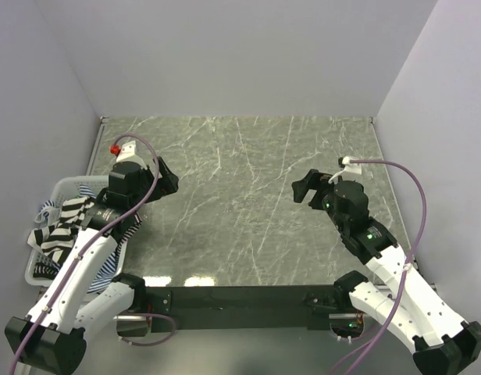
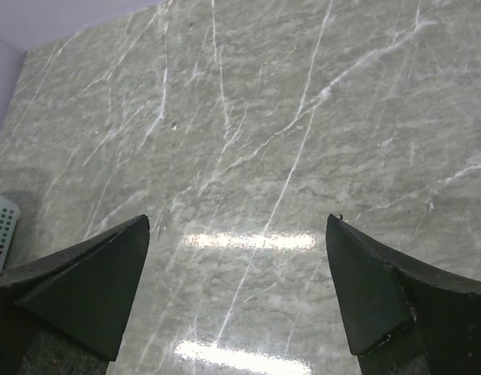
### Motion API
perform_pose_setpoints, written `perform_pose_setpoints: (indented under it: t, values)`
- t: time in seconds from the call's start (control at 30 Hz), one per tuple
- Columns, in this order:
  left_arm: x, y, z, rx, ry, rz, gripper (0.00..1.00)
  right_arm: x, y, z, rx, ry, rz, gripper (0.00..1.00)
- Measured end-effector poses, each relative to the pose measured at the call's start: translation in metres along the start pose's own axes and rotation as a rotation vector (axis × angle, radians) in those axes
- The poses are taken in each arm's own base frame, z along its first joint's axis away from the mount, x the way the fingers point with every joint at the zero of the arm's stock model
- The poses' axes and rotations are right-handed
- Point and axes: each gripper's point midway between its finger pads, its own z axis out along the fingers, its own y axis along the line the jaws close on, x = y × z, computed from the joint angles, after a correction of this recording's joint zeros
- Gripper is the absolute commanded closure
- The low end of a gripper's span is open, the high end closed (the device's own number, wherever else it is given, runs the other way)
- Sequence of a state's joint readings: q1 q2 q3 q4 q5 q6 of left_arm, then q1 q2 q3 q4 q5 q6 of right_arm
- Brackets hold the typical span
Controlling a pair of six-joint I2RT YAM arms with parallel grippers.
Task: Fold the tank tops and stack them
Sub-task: Grab the tank top from the pile
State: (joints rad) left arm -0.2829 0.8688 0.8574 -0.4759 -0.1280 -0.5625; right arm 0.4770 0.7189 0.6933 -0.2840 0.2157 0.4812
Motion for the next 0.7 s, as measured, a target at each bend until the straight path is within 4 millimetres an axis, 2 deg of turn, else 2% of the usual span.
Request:
perform_pose_setpoints:
  t: [0.5, 0.7]
  values:
    - [0.003, 0.001, 0.003, -0.012, 0.013, -0.023, 0.01, 0.0, 0.0, 0.0, 0.001, 0.001, -0.001, 0.0]
    - [-0.003, 0.031, -0.001, -0.236, 0.003, -0.142, 0.0, 0.001, -0.001, 0.001, 0.003, 0.005, -0.002, 0.0]
